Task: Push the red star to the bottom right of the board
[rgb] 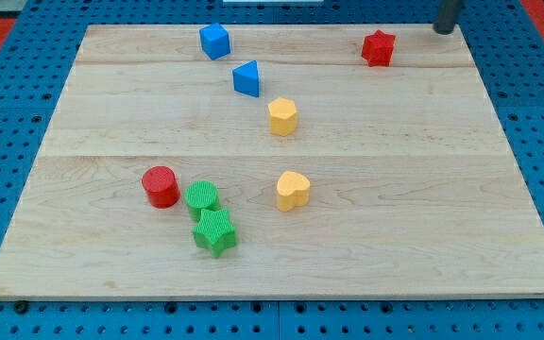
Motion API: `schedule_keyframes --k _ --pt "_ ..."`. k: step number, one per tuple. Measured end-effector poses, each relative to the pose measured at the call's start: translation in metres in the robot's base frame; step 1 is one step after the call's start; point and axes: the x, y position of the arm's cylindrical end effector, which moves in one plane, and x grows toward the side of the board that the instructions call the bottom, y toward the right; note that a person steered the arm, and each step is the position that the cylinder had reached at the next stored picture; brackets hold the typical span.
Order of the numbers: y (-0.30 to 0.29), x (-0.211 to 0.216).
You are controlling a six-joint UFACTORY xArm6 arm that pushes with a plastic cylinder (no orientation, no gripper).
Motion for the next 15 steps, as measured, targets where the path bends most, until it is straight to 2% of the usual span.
schedule_keyframes --k 1,2,5,7,9,10,12,15 --pt "-0.054 0.000" --pt "-0.075 0.000" --pt "-0.102 0.039" --pt "-0.103 0.078" --pt "-0.102 0.138" --pt "-0.102 0.150" --pt "-0.106 0.127" --pt "-0.041 0.136"
